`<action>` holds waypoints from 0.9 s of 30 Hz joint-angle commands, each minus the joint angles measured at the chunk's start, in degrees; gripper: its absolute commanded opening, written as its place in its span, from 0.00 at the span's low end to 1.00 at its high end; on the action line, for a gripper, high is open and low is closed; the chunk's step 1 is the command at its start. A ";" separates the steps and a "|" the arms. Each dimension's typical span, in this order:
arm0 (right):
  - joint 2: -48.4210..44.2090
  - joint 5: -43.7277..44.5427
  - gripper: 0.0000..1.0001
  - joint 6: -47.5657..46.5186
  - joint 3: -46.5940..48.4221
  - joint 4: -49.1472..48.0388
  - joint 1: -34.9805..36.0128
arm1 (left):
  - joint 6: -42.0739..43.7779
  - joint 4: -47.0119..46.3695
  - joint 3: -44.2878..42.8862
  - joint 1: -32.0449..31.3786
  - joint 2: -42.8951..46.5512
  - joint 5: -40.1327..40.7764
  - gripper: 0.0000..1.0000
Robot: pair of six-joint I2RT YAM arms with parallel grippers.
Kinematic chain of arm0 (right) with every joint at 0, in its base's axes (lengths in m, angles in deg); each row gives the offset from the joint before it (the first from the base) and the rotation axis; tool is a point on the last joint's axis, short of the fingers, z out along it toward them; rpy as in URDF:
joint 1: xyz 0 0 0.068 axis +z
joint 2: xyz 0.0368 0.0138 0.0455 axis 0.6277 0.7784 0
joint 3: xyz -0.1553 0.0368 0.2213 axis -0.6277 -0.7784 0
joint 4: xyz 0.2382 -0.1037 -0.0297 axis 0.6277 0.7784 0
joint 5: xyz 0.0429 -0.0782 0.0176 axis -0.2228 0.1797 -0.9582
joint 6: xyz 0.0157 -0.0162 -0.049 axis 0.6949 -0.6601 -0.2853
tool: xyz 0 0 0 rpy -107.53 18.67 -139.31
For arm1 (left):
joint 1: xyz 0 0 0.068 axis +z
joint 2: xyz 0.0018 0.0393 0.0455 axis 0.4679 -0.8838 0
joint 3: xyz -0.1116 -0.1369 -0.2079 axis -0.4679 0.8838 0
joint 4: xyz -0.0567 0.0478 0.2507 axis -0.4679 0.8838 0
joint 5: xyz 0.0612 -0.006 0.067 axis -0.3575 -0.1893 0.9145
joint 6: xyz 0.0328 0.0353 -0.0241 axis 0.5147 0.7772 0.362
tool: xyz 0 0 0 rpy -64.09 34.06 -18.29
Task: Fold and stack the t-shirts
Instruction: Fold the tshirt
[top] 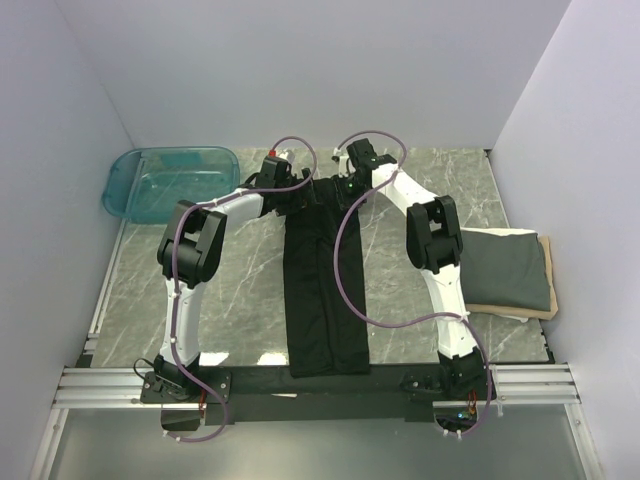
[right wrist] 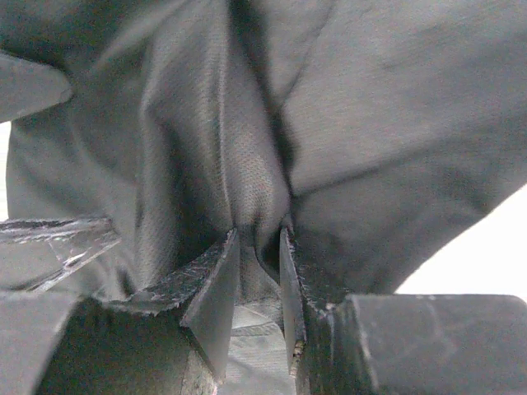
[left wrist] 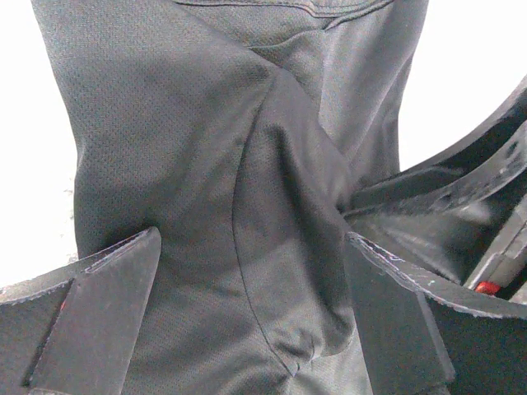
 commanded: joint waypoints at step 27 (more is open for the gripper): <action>-16.00 10.73 0.00 4.76 -15.05 -14.23 -0.41 | 1.42 0.95 -0.72 0.64 -1.00 -0.06 0.99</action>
